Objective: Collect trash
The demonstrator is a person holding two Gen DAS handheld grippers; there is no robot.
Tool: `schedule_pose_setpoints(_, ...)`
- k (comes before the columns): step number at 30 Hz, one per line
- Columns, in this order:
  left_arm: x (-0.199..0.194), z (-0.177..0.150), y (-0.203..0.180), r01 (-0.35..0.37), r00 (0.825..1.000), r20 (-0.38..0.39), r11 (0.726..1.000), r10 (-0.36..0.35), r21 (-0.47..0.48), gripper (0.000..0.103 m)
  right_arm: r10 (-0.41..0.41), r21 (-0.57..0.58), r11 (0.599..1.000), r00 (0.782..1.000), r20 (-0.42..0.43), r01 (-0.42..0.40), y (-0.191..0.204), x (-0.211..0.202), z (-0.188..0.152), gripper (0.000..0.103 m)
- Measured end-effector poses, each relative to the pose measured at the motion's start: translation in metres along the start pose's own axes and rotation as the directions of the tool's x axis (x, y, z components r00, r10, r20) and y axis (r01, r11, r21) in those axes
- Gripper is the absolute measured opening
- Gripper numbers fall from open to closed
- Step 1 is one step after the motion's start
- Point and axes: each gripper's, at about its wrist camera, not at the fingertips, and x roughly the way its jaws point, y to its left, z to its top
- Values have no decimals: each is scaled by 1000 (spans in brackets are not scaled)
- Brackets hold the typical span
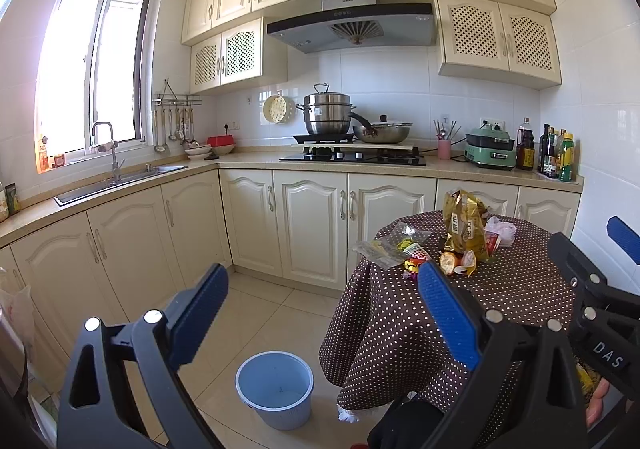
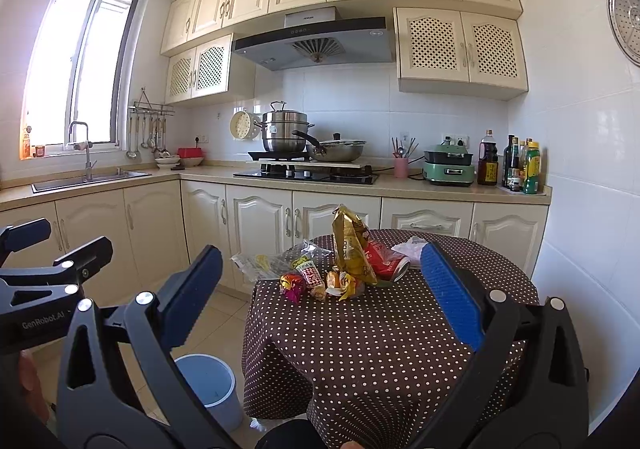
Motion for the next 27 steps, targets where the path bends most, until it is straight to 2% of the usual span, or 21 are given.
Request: schedule_pose_setpoints(27,2,-3,1,-3,1000,-11,1000,2,-7,94,7,7,1000,1000,-16,-7,-1,-2,-7,97)
